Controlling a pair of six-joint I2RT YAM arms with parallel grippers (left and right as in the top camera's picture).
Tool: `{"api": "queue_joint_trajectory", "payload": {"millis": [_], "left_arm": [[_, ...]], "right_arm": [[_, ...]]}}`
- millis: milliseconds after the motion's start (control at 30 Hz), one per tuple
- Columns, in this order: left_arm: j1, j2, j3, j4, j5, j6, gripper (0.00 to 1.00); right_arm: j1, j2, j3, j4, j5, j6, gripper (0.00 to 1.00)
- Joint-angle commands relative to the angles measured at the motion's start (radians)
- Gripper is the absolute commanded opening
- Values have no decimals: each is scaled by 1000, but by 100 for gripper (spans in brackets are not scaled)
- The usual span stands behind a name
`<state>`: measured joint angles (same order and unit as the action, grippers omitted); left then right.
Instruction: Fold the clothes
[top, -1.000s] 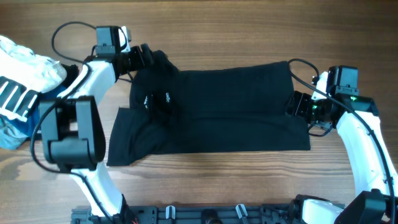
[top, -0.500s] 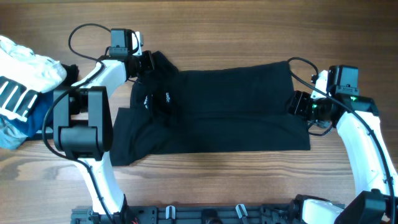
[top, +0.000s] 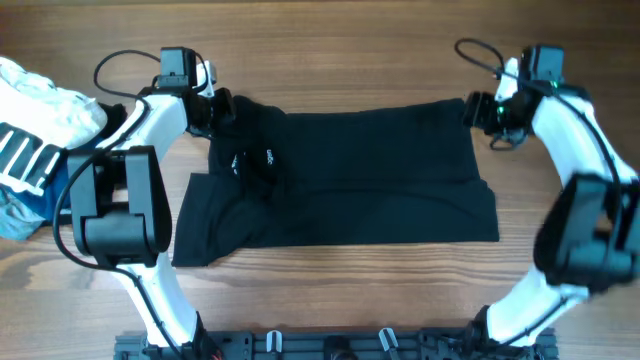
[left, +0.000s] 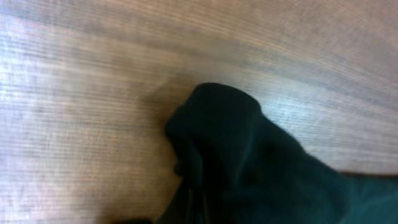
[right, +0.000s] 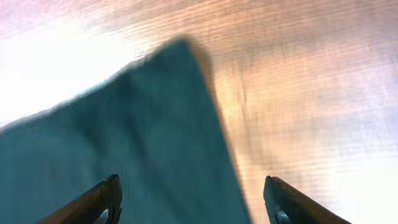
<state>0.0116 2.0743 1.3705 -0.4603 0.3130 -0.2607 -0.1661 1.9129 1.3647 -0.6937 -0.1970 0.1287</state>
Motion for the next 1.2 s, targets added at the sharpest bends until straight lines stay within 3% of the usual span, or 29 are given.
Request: {"api": "queue_joint_trajectory", "payload": {"millis": [0, 300, 567, 633, 733, 767, 967, 1167], "left_arm": [[1, -25, 5, -15, 12, -9, 4], [-4, -25, 3, -51, 8, -16, 4], [-4, -25, 3, -50, 8, -16, 4], [-4, -25, 3, -50, 8, -16, 4], [-4, -25, 3, -49, 8, -16, 4], [-4, -25, 3, -46, 8, -16, 4], [0, -37, 5, -29, 38, -16, 4], [19, -158, 5, -28, 96, -16, 4]], "right_arm": [[20, 174, 161, 8, 16, 5, 73], [88, 279, 187, 223, 50, 164, 68], [114, 314, 185, 175, 192, 196, 63], [114, 314, 185, 171, 198, 196, 51], [114, 314, 185, 165, 197, 197, 19], [114, 314, 185, 162, 197, 197, 4], [114, 304, 186, 123, 199, 215, 4], [106, 218, 186, 27, 277, 240, 4]]}}
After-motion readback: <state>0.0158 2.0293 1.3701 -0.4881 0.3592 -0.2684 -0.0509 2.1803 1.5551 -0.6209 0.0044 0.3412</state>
